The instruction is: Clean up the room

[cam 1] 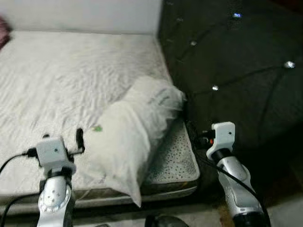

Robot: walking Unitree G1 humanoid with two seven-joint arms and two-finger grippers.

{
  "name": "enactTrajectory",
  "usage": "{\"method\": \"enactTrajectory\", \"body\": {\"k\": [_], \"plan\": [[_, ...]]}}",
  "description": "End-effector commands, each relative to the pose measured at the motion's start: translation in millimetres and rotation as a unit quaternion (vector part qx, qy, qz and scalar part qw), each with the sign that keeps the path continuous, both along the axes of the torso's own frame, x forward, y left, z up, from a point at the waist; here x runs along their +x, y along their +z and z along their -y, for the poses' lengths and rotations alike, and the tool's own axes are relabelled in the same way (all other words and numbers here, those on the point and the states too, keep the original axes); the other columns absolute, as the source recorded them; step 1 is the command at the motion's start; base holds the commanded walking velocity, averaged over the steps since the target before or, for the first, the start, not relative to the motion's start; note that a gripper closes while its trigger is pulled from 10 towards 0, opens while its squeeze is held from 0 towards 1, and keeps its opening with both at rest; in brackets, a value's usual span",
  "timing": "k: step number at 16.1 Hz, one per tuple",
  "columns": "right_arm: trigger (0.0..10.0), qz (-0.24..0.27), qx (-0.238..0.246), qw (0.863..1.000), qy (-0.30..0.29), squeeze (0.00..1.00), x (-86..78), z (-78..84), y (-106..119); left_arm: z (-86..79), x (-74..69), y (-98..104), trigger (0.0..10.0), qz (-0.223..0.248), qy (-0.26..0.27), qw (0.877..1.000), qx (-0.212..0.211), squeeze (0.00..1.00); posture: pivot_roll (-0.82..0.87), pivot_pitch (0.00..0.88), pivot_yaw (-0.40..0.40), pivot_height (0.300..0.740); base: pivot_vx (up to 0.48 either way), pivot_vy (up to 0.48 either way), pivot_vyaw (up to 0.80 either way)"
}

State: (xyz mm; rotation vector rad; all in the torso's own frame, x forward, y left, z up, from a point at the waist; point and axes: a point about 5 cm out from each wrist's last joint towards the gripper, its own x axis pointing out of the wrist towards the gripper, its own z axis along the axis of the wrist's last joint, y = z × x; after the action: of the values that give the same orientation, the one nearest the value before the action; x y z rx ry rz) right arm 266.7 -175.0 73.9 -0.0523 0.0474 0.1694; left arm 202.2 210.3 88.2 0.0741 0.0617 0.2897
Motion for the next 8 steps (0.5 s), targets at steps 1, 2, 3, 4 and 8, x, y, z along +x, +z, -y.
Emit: {"method": "enactTrajectory", "body": {"k": [1, 2, 3, 4, 8], "plan": [[10.0, 0.003, 0.004, 1.000, -0.002, 0.00, -0.1, -2.3, 3.6, -2.0, -10.5, -7.1, 10.0, -0.020, 0.008, 1.000, 0.013, 0.00, -0.03, 0.000, 0.003, 0.740, 0.000, 0.000, 0.00], [10.0, 0.002, 0.002, 1.000, -0.003, 0.00, -1.6, -1.5, 2.7, -0.7, -14.1, -11.1, 10.0, -0.029, 0.007, 1.000, 0.007, 0.00, -0.03, 0.000, 0.008, 0.740, 0.000, 0.000, 0.00], [10.0, -0.001, 0.000, 1.000, -0.007, 0.00, -4.4, 0.3, 0.6, 0.4, -17.1, -14.1, 10.0, -0.033, 0.007, 0.999, 0.003, 0.00, -0.03, 0.000, 0.013, 0.740, 0.000, 0.000, 0.00], [10.0, -0.003, -0.003, 1.000, -0.013, 0.00, -5.1, 2.8, -1.4, 1.5, -16.3, -15.1, 10.0, -0.030, 0.009, 1.000, 0.000, 0.00, -0.03, 0.000, 0.010, 0.740, 0.000, 0.000, 0.00], [10.0, -0.011, -0.003, 1.000, 0.014, 0.00, 0.1, -12.6, -8.0, 4.4, -2.4, -22.0, 10.0, -0.024, 0.006, 1.000, -0.003, 0.00, -0.03, 0.000, -0.017, 0.740, 0.000, 0.000, 0.00]]}}
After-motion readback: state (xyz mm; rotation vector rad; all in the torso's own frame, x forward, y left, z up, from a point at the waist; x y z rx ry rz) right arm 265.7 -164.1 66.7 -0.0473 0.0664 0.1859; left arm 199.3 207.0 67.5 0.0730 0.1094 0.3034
